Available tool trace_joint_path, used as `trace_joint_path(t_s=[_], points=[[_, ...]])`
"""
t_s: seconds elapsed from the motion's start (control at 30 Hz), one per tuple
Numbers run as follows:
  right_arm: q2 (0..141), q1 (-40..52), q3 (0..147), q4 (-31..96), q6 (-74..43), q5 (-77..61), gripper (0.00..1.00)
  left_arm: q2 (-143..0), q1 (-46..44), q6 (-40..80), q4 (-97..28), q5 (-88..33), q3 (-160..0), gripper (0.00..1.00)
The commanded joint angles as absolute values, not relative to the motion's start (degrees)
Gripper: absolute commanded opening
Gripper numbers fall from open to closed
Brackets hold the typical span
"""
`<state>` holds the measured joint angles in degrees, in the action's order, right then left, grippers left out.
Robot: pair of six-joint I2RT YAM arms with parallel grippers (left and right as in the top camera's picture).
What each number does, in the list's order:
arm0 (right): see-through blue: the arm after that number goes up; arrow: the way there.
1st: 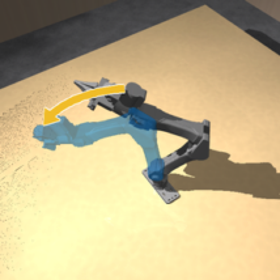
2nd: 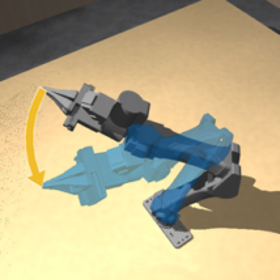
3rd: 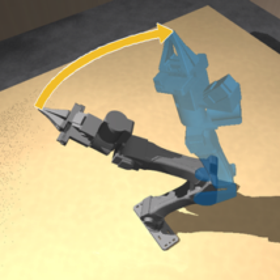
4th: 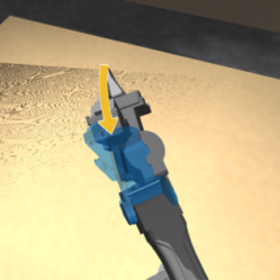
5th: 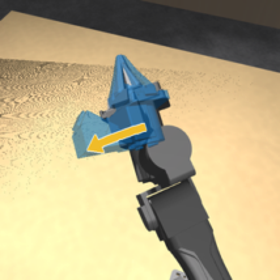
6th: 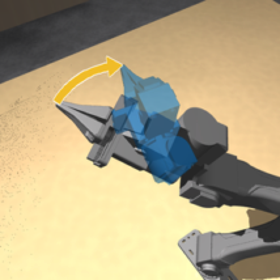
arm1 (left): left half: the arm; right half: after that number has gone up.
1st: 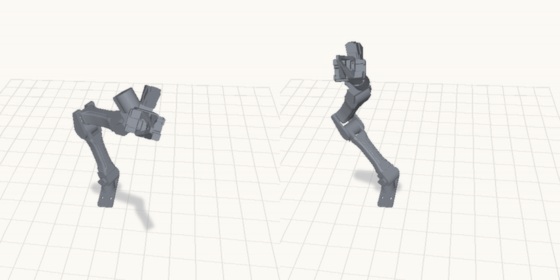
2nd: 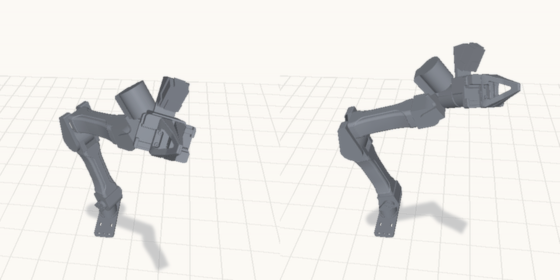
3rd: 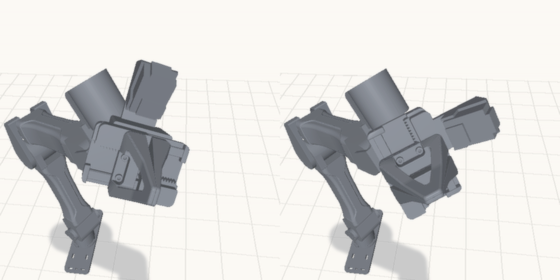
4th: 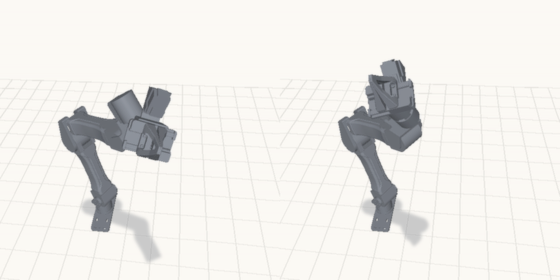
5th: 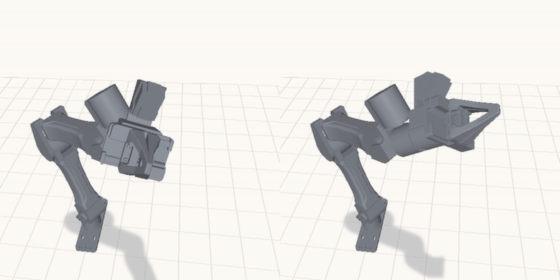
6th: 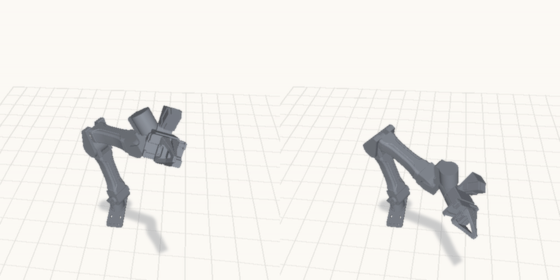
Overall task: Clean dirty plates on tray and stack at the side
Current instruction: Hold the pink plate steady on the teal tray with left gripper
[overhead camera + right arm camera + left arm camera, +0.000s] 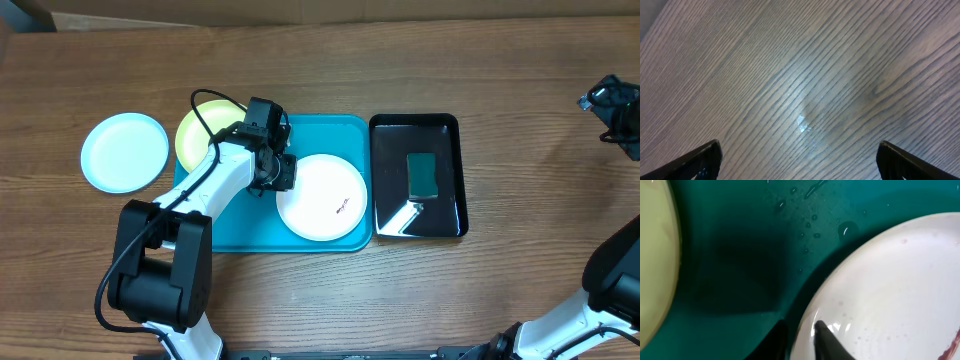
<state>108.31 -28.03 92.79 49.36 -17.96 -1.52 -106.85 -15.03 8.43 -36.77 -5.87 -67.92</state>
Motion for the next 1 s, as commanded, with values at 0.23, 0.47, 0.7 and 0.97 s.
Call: trace_joint_path(t_s=[0.23, 0.47, 0.7, 0.97], points=[[108.4, -28.1, 93.3, 49.1, -18.0, -1.6, 1.00, -109.2, -15.4, 7.9, -38.2, -4.4, -67.7, 0.10], [108.4, -28.1, 93.3, 49.1, -18.0, -1.6, 1.00, -108.9, -15.3, 13.0, -43.3, -3.9, -67.9, 0.04], [108.4, -28.1, 93.3, 49.1, -18.0, -1.6, 1.00, -108.9, -15.0, 26.1, -51.3, -0.6, -68.3, 0.04], [108.4, -28.1, 93.3, 49.1, -18.0, -1.6, 1.00, -108.9, -14.9, 30.4, -50.3, 0.0, -68.9, 0.30]])
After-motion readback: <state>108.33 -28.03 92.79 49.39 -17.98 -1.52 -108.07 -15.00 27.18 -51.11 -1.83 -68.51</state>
